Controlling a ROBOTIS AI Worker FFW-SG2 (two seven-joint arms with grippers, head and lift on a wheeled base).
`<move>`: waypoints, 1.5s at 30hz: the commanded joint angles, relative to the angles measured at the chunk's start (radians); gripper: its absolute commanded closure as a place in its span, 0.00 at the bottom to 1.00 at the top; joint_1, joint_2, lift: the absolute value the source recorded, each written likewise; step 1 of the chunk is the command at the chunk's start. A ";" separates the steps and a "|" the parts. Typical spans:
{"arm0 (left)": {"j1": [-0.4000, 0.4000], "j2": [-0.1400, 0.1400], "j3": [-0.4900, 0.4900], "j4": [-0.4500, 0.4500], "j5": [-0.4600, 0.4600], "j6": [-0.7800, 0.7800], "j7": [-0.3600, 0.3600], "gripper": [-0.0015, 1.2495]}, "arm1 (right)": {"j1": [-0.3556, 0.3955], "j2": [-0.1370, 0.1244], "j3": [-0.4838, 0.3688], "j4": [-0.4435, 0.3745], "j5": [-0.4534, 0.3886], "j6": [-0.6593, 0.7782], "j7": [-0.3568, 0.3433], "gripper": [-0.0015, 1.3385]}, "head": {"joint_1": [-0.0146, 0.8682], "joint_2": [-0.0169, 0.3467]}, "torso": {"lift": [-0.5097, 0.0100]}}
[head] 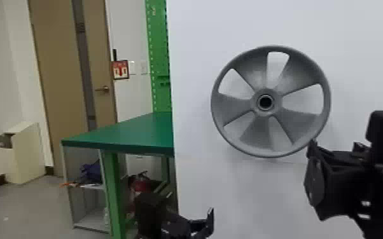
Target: Hold the wheel and insert it
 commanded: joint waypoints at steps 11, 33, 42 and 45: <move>0.016 -0.033 0.057 -0.011 -0.028 0.000 -0.002 0.07 | 0.233 -0.073 -0.035 -0.047 0.000 -0.130 0.024 0.30 | 0.22 1.00 | 0.04; 0.033 -0.069 0.086 -0.010 -0.072 0.000 -0.003 0.07 | 0.442 -0.089 -0.104 -0.027 0.015 -0.299 0.070 0.30 | 0.22 1.00 | 0.04; 0.039 -0.069 0.087 -0.010 -0.074 -0.006 -0.003 0.08 | 0.501 -0.083 -0.127 -0.017 0.019 -0.339 0.078 0.30 | 0.22 1.00 | 0.04; 0.039 -0.069 0.087 -0.010 -0.074 -0.006 -0.005 0.07 | 0.512 -0.078 -0.125 -0.017 0.019 -0.342 0.079 0.31 | 0.22 1.00 | 0.04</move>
